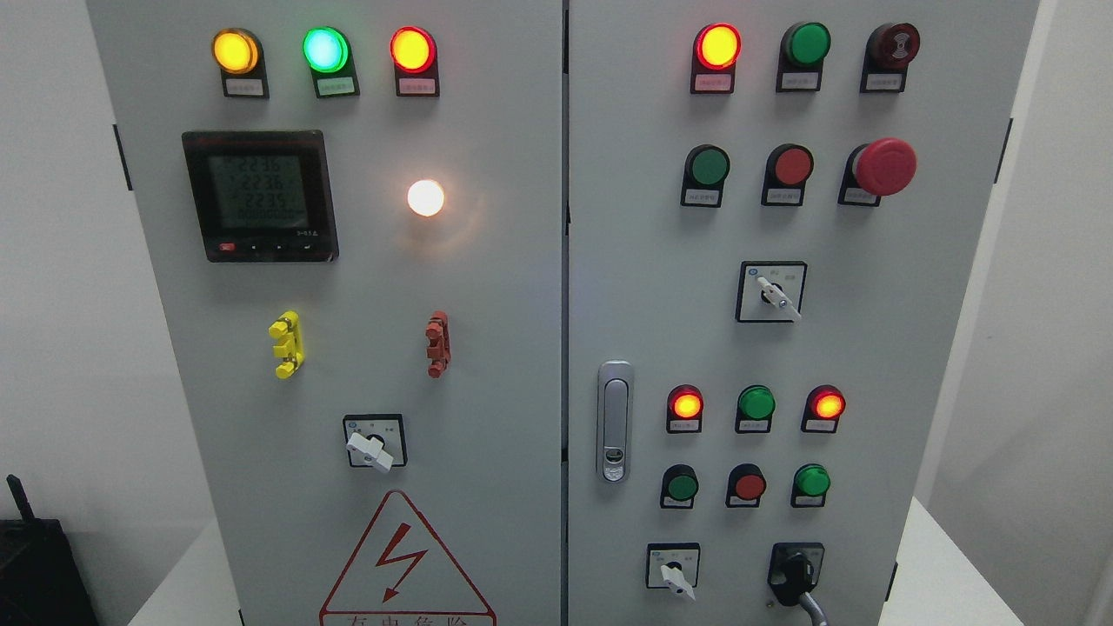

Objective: Trip black knob to open circuit
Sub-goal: 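Grip the black knob with the right hand and twist it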

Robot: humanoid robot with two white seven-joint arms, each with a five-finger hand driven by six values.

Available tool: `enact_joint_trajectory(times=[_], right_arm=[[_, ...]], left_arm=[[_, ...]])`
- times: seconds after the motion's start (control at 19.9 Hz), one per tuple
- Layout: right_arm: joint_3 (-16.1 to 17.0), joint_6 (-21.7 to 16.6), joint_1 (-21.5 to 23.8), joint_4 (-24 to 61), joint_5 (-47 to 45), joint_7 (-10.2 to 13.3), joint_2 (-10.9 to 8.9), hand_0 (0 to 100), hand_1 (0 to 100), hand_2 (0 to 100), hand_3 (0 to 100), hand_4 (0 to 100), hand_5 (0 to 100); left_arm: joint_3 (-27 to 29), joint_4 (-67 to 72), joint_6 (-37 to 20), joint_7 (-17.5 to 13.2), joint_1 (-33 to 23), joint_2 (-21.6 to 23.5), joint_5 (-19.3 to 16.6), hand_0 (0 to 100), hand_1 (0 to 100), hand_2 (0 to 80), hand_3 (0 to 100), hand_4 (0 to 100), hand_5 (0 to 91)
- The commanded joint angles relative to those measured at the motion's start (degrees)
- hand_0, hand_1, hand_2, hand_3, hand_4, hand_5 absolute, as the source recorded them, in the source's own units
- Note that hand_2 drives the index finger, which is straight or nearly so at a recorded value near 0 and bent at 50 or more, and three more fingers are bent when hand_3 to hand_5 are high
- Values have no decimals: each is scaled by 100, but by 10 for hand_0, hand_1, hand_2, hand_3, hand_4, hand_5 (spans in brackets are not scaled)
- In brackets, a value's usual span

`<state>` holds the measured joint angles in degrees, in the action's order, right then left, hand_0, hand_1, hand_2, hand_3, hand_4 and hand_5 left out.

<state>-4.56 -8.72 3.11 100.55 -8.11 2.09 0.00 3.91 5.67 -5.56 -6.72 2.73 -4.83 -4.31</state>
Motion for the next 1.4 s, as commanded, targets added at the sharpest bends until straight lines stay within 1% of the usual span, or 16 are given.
enact_joint_trajectory(times=[0.0, 0.7, 0.9, 1.35], right_arm=[[-53, -7, -13, 8, -6, -51, -167, 0, 0, 21, 1000, 1000, 1000], [-62, -50, -4, 17, -24, -51, -167, 0, 0, 27, 1000, 1000, 1000], [-62, -59, 5, 35, -33, -121, -167, 0, 0, 32, 1000, 1000, 1000], [-88, -68, 14, 35, -50, -130, -167, 0, 0, 34, 1000, 1000, 1000]], left_arm=[[-4, -92, 2, 4, 0, 0, 0, 120, 389, 0, 0, 0, 0], [5, -92, 2, 4, 0, 0, 0, 120, 389, 0, 0, 0, 0], [5, -92, 2, 4, 0, 0, 0, 120, 389, 0, 0, 0, 0], [5, -92, 2, 4, 0, 0, 0, 120, 389, 0, 0, 0, 0]])
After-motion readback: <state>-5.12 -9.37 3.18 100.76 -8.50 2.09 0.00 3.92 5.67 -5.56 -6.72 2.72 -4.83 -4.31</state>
